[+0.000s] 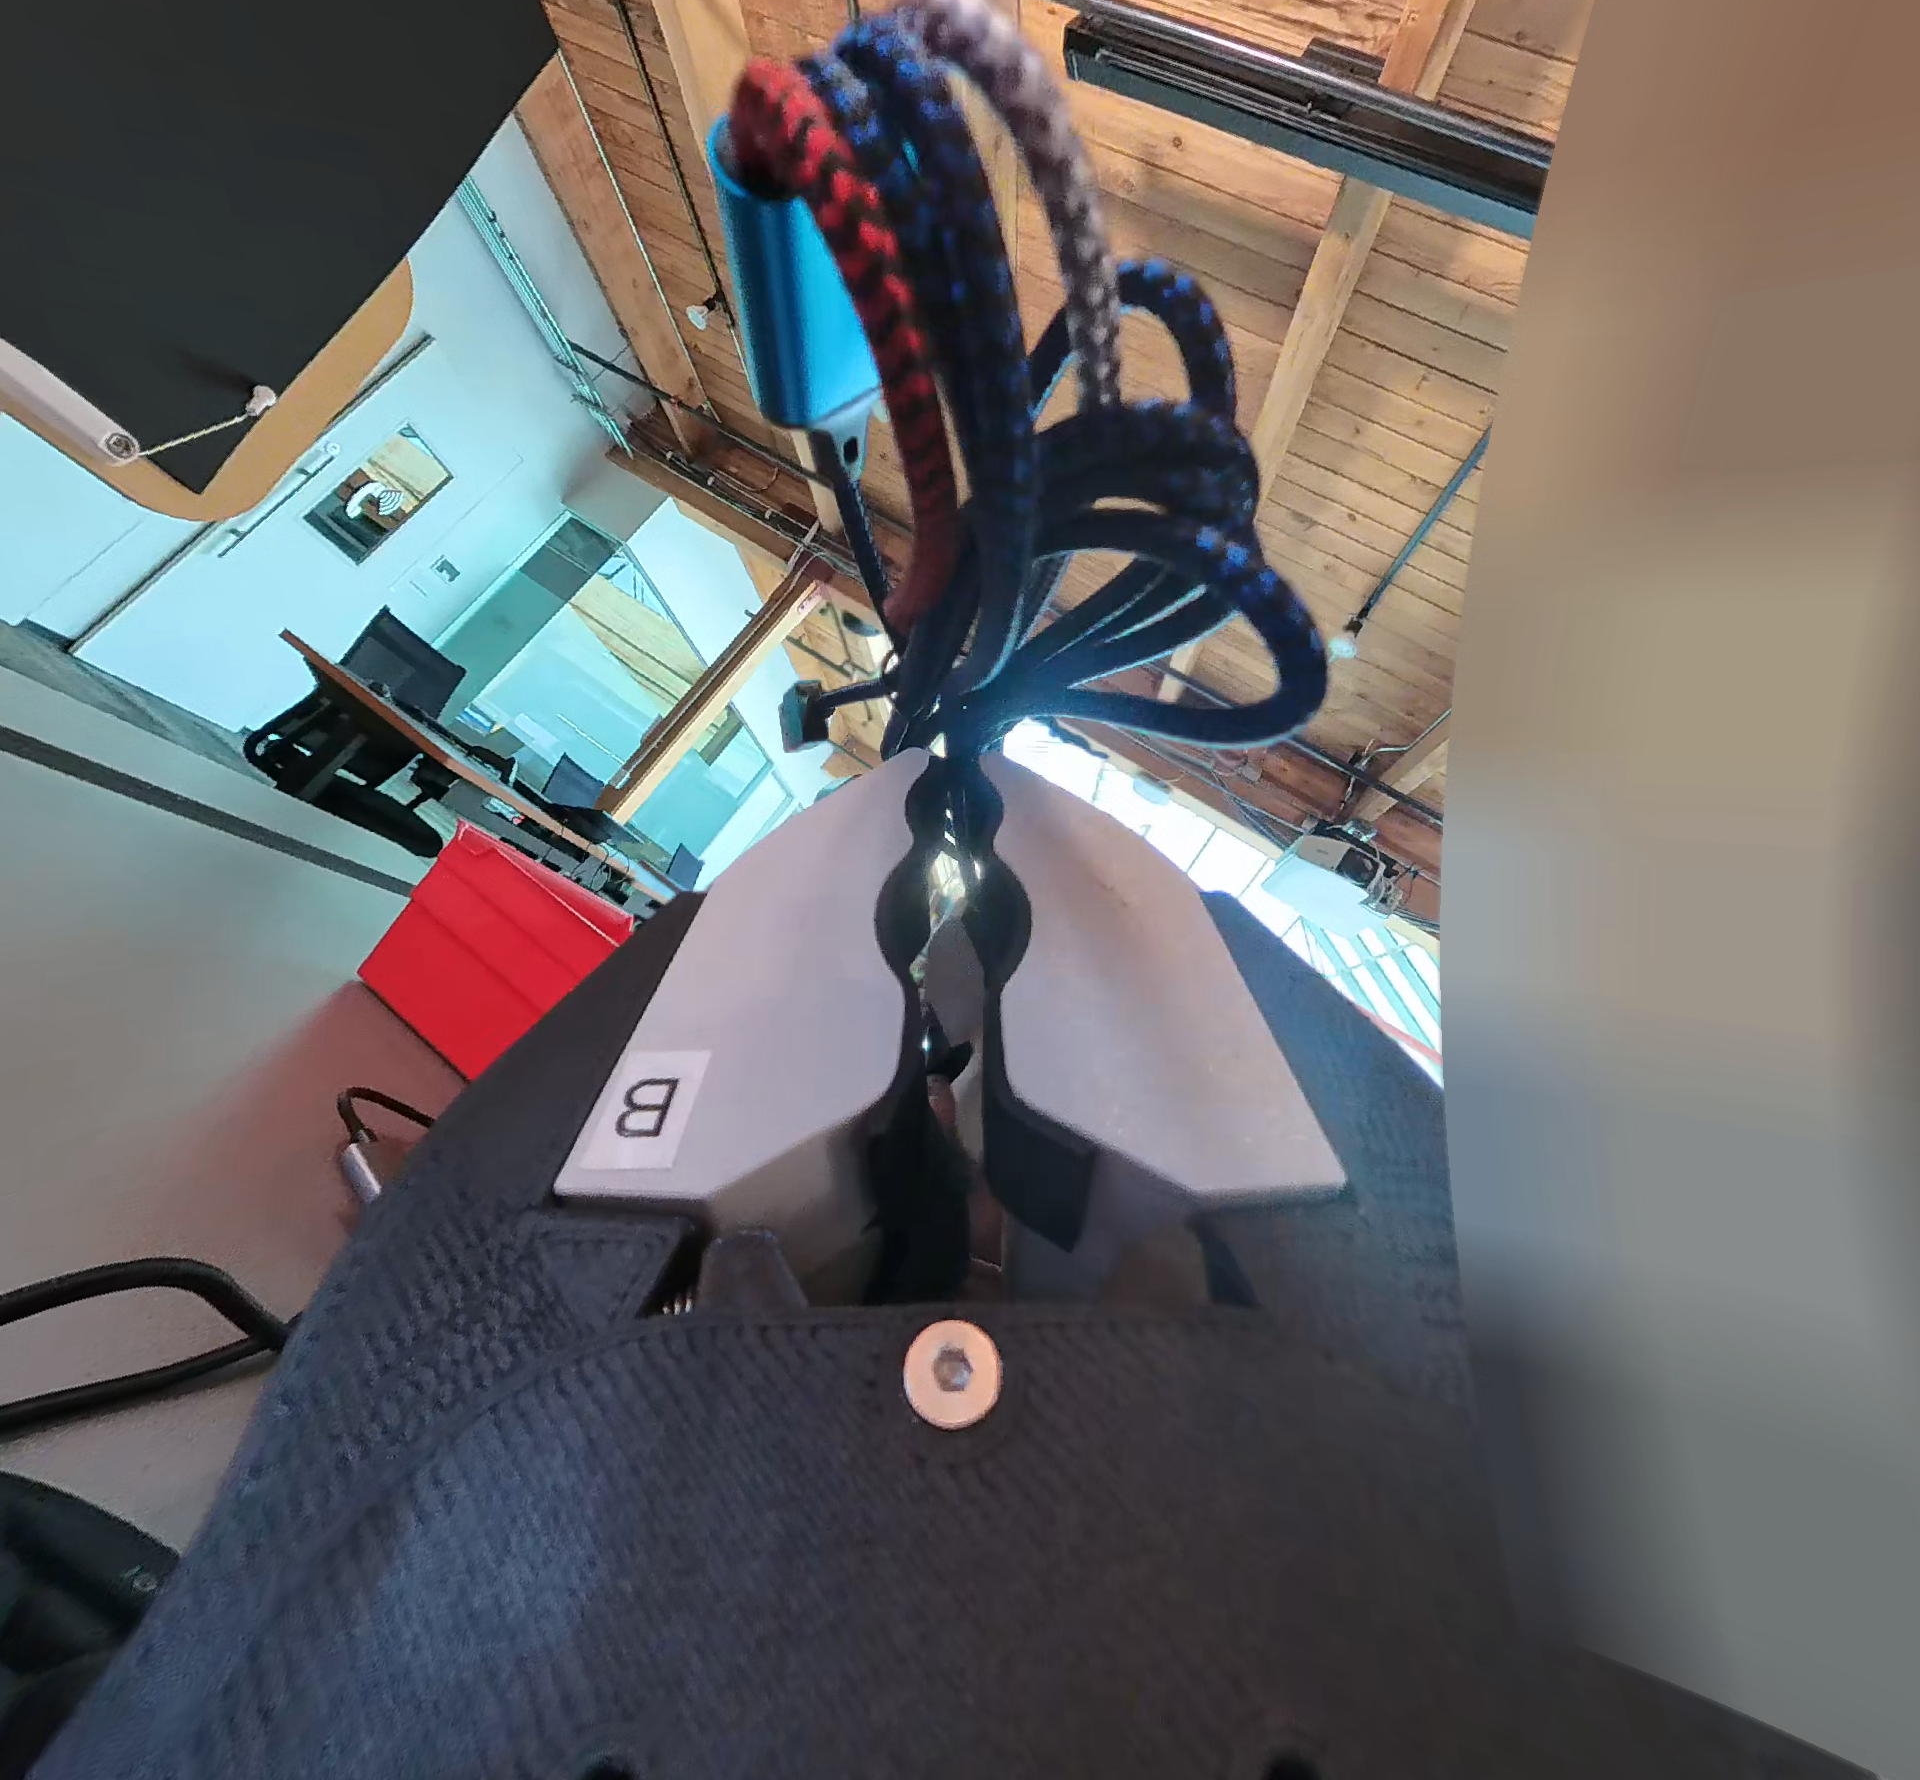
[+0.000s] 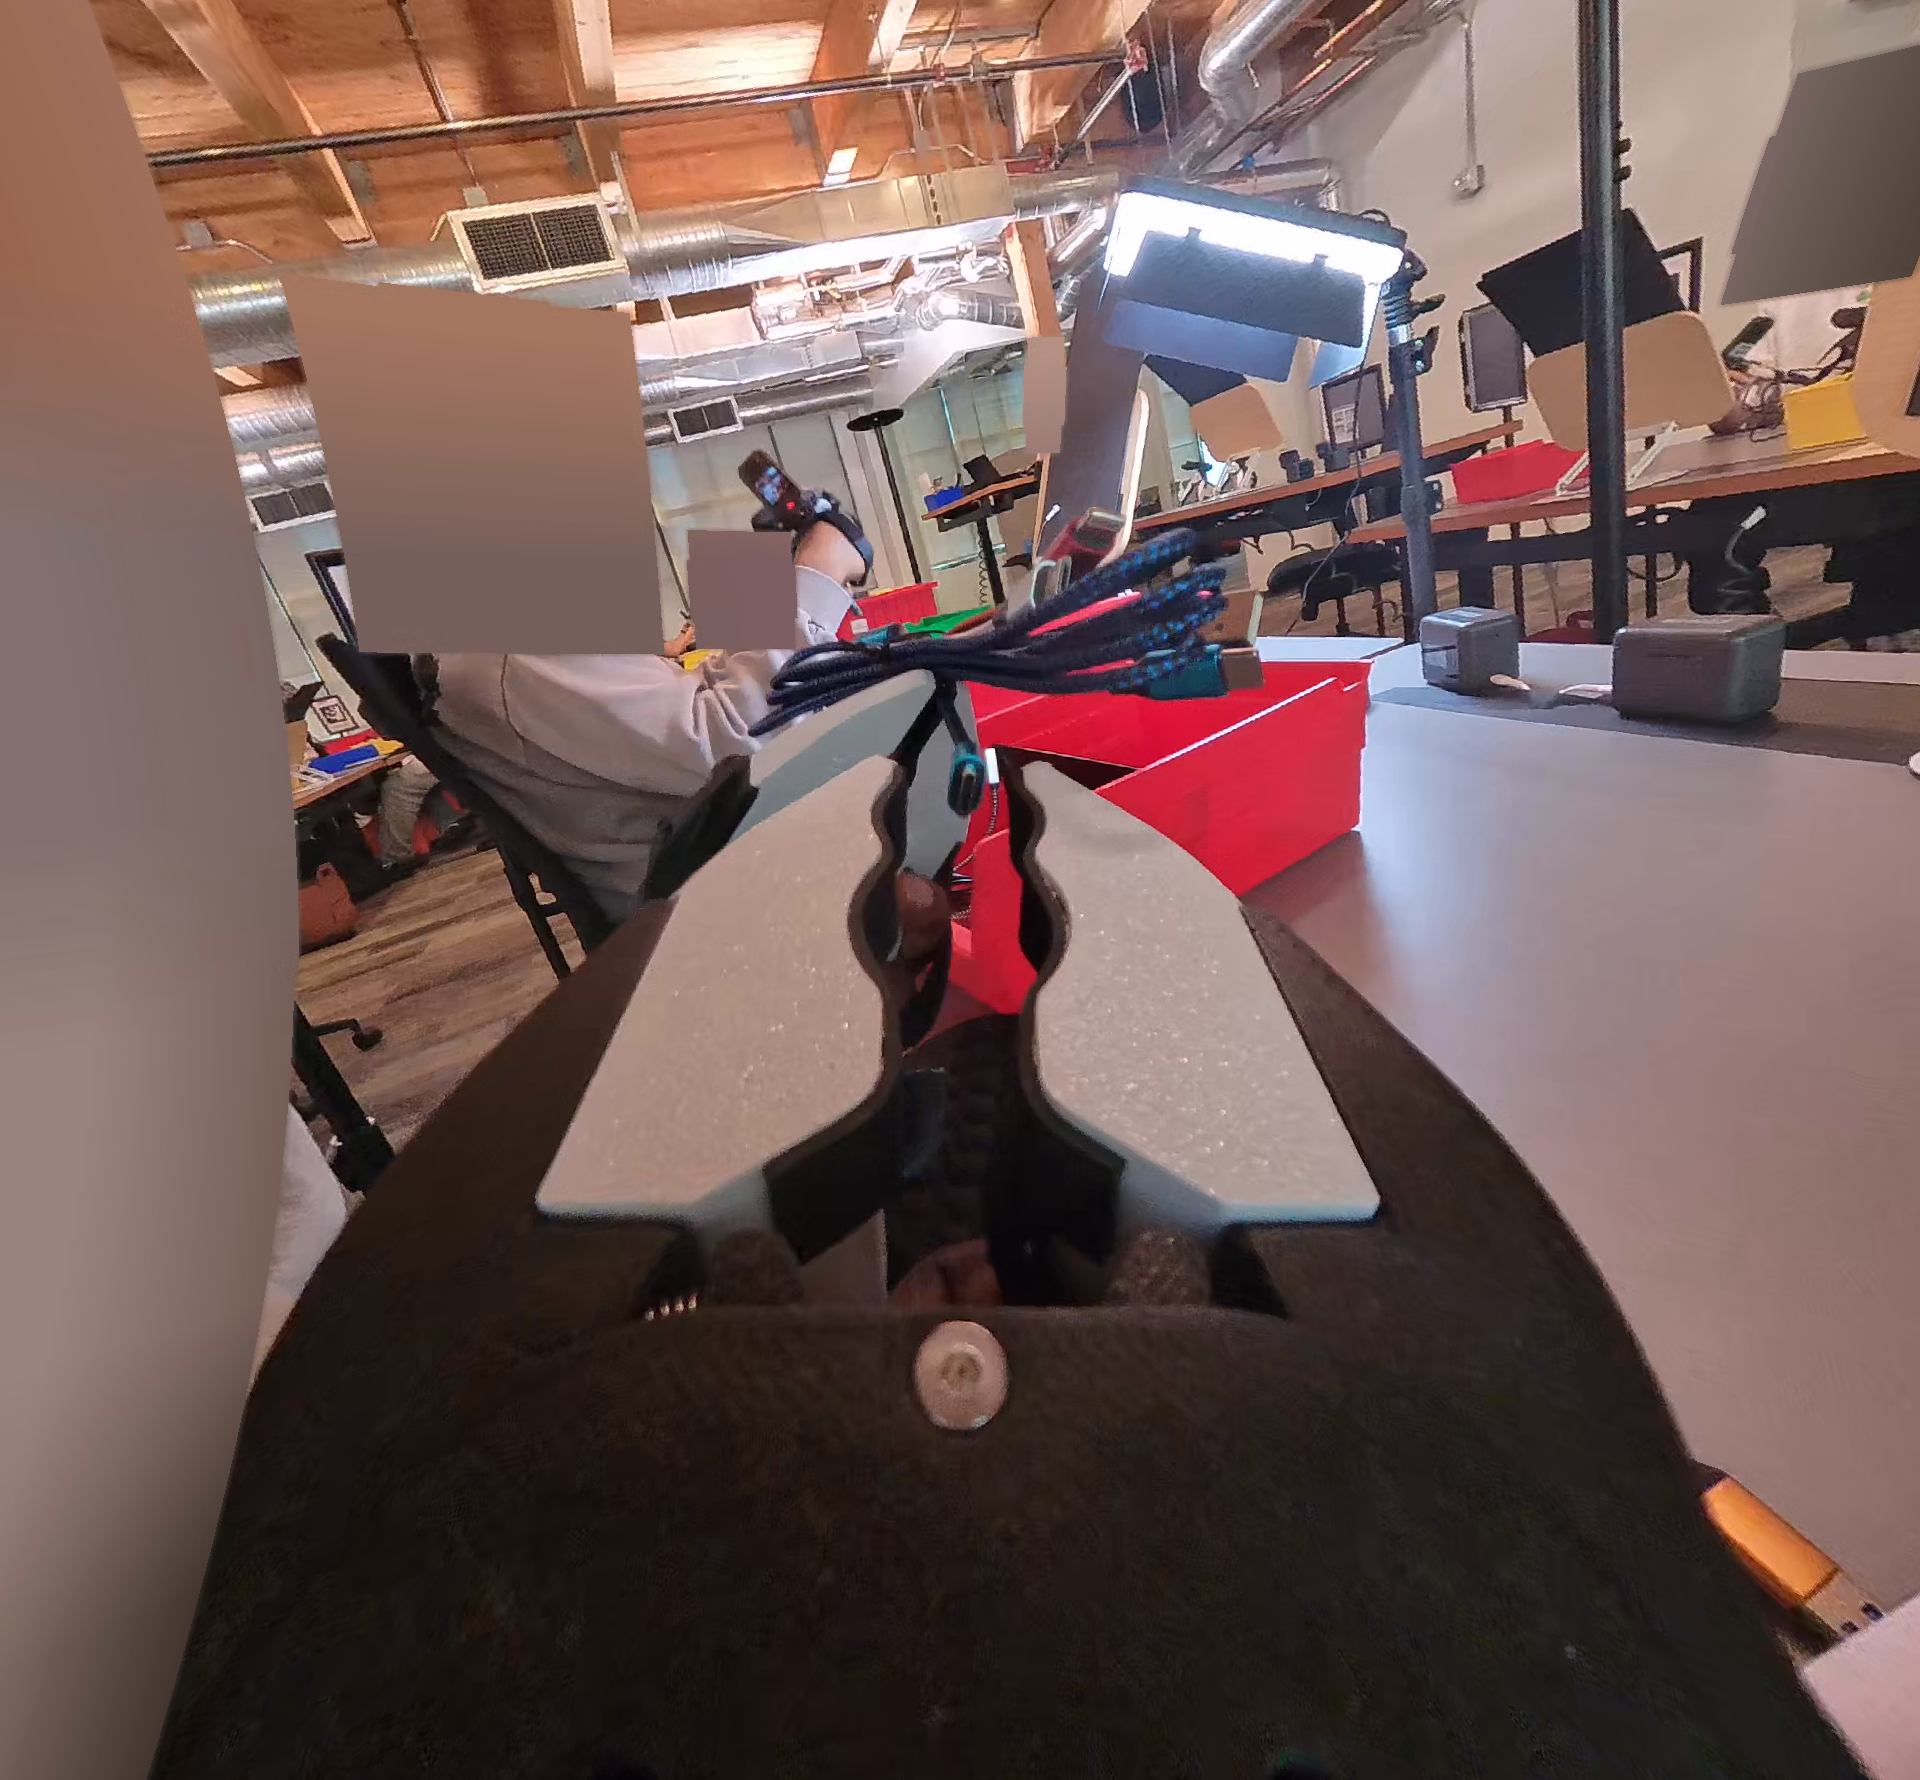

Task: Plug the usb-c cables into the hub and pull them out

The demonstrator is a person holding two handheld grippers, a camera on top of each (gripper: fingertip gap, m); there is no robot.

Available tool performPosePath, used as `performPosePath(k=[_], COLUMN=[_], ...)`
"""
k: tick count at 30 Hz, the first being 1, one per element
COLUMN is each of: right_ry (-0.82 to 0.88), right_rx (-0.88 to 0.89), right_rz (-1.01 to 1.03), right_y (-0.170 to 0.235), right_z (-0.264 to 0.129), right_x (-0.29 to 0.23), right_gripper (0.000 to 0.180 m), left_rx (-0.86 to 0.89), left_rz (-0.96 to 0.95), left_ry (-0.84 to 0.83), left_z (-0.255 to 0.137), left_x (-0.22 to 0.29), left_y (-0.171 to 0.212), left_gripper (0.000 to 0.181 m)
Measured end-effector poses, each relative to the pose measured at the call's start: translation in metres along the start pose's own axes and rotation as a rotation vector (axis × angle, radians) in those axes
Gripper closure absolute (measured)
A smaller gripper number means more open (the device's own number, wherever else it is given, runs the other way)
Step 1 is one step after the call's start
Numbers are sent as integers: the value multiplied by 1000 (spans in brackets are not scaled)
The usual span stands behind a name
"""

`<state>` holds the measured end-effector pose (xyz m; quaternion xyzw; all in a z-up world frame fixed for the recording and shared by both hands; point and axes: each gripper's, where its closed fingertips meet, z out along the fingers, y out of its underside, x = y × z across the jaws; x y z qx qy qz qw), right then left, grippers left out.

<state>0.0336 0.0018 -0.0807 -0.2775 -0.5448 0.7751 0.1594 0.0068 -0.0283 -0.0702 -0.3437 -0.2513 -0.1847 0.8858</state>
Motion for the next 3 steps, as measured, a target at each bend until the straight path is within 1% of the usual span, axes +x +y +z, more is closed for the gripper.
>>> performPosePath(k=[1,2,3], right_ry=[1,8,14], right_rx=[0,-8,-18], right_rz=[8,14,29], right_y=[0,1,2], right_z=[0,0,0], right_x=[1,2,3], right_gripper=[165,173,174], left_rx=[-6,-7,-10], left_rz=[3,6,13], left_ry=[-1,-2,-2], left_z=[0,0,0], left_x=[0,0,1], left_y=[1,2,2], left_gripper=[177,177,177])
